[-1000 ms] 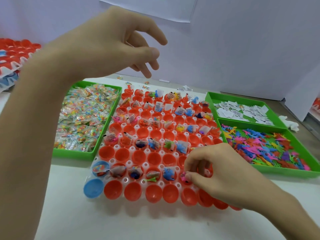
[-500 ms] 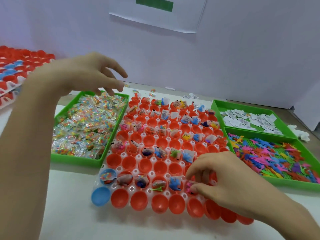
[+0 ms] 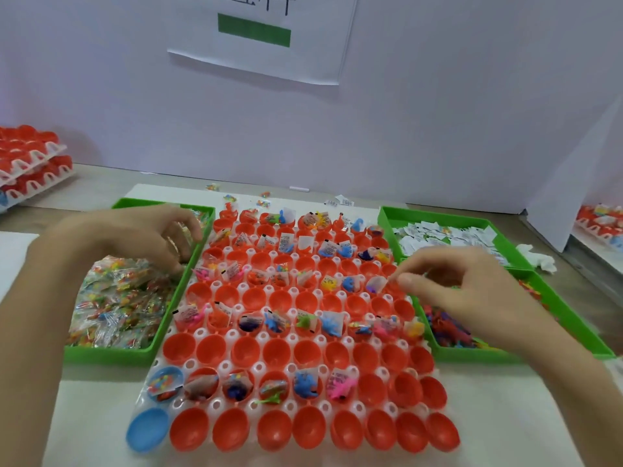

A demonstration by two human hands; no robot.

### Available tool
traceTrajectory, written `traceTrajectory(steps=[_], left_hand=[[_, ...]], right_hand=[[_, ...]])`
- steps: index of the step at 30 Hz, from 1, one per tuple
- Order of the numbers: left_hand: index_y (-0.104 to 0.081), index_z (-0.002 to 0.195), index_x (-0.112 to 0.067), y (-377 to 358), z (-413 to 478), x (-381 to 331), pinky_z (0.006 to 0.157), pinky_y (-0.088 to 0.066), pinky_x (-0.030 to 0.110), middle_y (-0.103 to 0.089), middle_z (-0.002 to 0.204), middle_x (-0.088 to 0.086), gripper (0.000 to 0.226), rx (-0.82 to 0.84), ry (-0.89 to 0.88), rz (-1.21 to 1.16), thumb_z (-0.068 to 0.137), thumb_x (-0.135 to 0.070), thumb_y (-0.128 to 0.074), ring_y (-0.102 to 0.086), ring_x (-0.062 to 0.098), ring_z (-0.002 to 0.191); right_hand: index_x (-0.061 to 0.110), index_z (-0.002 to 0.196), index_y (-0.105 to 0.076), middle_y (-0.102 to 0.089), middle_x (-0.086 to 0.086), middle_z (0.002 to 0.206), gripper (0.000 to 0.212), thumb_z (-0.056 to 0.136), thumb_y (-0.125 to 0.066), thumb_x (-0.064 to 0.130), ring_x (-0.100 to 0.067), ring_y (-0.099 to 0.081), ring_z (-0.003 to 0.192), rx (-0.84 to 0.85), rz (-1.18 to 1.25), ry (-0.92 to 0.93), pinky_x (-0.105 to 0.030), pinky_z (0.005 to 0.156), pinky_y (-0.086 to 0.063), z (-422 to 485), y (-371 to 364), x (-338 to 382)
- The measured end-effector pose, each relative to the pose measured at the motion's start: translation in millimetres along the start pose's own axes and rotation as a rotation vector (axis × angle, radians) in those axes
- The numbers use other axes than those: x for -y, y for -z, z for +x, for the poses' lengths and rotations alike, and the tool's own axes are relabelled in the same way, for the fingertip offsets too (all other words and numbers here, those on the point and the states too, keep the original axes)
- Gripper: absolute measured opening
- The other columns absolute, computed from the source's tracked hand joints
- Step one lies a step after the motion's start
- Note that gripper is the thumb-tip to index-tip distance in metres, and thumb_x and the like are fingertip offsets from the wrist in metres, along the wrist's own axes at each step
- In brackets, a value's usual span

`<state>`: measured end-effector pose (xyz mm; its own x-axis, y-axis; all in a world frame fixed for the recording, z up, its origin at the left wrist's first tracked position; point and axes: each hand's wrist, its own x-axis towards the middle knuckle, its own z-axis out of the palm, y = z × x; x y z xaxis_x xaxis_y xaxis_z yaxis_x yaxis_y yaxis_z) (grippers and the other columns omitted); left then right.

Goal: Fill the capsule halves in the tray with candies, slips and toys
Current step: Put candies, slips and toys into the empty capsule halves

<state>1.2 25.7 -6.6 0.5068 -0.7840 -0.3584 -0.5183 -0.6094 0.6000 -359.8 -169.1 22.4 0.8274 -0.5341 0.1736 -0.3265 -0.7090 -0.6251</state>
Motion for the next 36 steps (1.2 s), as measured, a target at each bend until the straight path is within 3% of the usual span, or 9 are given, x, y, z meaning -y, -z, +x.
traceTrajectory(steps=[3,6,12,15,19,23,25,30,36], left_hand=[[-0.060,0.110,-0.027,0.7,4.5,5.3,0.069,-0.058,0.038,-0.069,0.095,0.013,0.059,-0.020,0.020,0.005,0.073,0.017,-0.076,-0.070,0.032,0.085],[-0.063,0.107,-0.032,6.3,5.2,10.4,0.075,-0.058,0.045,-0.074,0.078,0.004,0.063,-0.106,-0.002,0.024,0.069,0.015,-0.080,-0.073,0.030,0.076],[-0.068,0.102,-0.032,15.6,6.7,20.9,0.080,-0.058,0.052,-0.071,0.082,0.008,0.061,-0.233,0.004,-0.006,0.066,0.016,-0.082,-0.072,0.032,0.073],[-0.071,0.097,-0.035,20.3,6.5,26.3,0.076,-0.059,0.053,-0.071,0.074,0.006,0.063,-0.322,-0.008,-0.047,0.063,0.016,-0.084,-0.072,0.030,0.063],[-0.069,0.089,-0.053,21.7,5.0,21.9,0.070,-0.058,0.044,-0.072,0.069,-0.002,0.072,-0.415,-0.077,-0.069,0.065,0.013,-0.086,-0.072,0.020,0.057],[-0.068,0.092,-0.051,16.3,-1.9,-2.8,0.078,-0.059,0.052,-0.074,0.068,-0.005,0.064,-0.507,-0.151,-0.090,0.069,0.005,-0.086,-0.073,0.017,0.058],[-0.069,0.094,-0.043,10.3,-8.0,-22.0,0.072,-0.058,0.043,-0.076,0.071,-0.003,0.053,-0.504,-0.187,-0.159,0.072,0.002,-0.085,-0.071,0.014,0.057],[-0.072,0.103,-0.023,-23.1,-26.9,-85.5,0.052,-0.053,0.025,-0.075,0.074,0.004,0.039,-0.389,-0.321,-0.519,0.074,0.002,-0.082,-0.071,0.016,0.061],[-0.073,0.103,-0.015,-77.5,-44.0,-145.4,0.061,-0.055,0.021,-0.073,0.076,0.002,0.039,-0.151,-0.490,-0.774,0.066,-0.016,-0.082,-0.071,0.014,0.069]], right_hand=[[0.034,0.079,-0.074,-0.073,0.012,0.077,0.012,0.089,-0.072,0.029,-0.014,-0.066,0.065,-0.268,0.024,-0.156,-0.025,0.059,-0.049,28.9,16.4,-43.4],[0.025,0.084,-0.075,-0.074,0.002,0.085,0.008,0.089,-0.072,0.020,-0.015,-0.067,0.073,-0.383,-0.038,-0.298,-0.027,0.067,-0.045,58.6,21.3,-82.2],[0.019,0.098,-0.074,-0.064,0.000,0.098,0.019,0.089,-0.073,0.036,-0.019,-0.061,0.092,-0.076,-0.261,-0.458,-0.031,0.079,-0.044,101.8,5.5,-121.4],[0.026,0.080,-0.070,-0.063,0.003,0.091,0.009,0.085,-0.077,0.029,-0.012,-0.058,0.081,-0.145,-0.303,-0.443,-0.029,0.075,-0.042,108.1,-2.4,-127.6],[0.032,0.068,-0.065,-0.065,0.009,0.079,0.025,0.089,-0.073,0.019,0.000,-0.057,0.071,-0.247,-0.267,-0.388,-0.022,0.065,-0.040,102.9,-4.4,-132.1],[0.028,0.076,-0.070,-0.068,0.013,0.080,0.016,0.091,-0.073,0.022,0.005,-0.057,0.073,-0.442,-0.080,-0.319,-0.024,0.072,-0.047,88.1,1.3,-120.2],[0.028,0.077,-0.072,-0.069,0.015,0.071,0.016,0.090,-0.073,0.019,0.002,-0.060,0.066,-0.478,0.143,-0.274,-0.023,0.070,-0.049,77.1,4.7,-103.5],[0.015,0.090,-0.075,-0.071,0.002,0.073,0.006,0.089,-0.070,0.019,-0.012,-0.065,0.063,-0.324,0.600,-0.132,-0.022,0.065,-0.056,44.6,-7.0,-42.5],[0.018,0.087,-0.077,-0.074,-0.010,0.077,0.016,0.073,-0.075,0.025,-0.026,-0.072,0.070,-0.215,0.788,0.001,-0.030,0.073,-0.061,11.5,-29.8,3.1]])
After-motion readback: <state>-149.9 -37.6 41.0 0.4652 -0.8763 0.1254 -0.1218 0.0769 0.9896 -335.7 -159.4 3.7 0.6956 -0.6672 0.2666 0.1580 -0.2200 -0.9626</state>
